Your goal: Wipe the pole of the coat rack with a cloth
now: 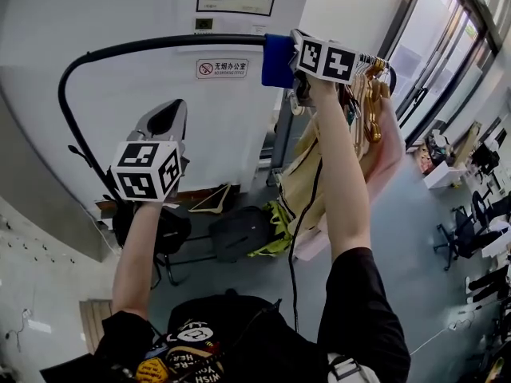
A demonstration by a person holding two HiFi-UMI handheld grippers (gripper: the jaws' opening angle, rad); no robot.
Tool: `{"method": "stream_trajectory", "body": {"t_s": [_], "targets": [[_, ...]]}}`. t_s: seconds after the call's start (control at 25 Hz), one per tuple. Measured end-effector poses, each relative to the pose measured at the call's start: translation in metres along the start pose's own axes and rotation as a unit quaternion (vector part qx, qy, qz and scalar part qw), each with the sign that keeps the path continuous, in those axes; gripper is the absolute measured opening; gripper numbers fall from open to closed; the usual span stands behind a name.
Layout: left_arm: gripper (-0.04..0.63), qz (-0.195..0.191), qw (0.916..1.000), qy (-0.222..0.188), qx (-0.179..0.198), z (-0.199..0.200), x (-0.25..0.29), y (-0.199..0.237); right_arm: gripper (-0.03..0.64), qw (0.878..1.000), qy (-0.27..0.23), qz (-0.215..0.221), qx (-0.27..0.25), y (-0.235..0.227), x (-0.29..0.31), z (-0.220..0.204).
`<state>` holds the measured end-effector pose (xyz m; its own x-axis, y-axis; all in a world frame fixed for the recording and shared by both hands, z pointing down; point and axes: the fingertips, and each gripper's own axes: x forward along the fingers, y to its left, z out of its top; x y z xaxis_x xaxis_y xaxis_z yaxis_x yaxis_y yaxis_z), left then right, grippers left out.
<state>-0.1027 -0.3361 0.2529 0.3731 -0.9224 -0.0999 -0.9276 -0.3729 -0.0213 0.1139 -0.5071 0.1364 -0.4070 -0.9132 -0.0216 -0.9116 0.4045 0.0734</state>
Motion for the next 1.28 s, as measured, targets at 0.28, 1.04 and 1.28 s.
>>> {"method": "stream_trajectory", "body": {"t_s": [0.28, 1.04, 1.28], "targets": [[0.002, 0.006, 1.0000, -0.004, -0.001, 0.003, -0.009, 0.002, 0.000, 1.000, 0.006, 0.009, -0.016, 0.030, 0.005, 0.000], [0.002, 0.115, 0.9932, 0.008, 0.015, 0.005, -0.102, 0.091, 0.000, 0.966, 0.006, 0.246, -0.085, 0.387, 0.056, 0.017], [0.002, 0.115, 0.9932, 0.013, 0.014, 0.000, -0.103, 0.099, 0.000, 0.966, 0.004, 0.246, -0.084, 0.386, 0.056, 0.014]]}}
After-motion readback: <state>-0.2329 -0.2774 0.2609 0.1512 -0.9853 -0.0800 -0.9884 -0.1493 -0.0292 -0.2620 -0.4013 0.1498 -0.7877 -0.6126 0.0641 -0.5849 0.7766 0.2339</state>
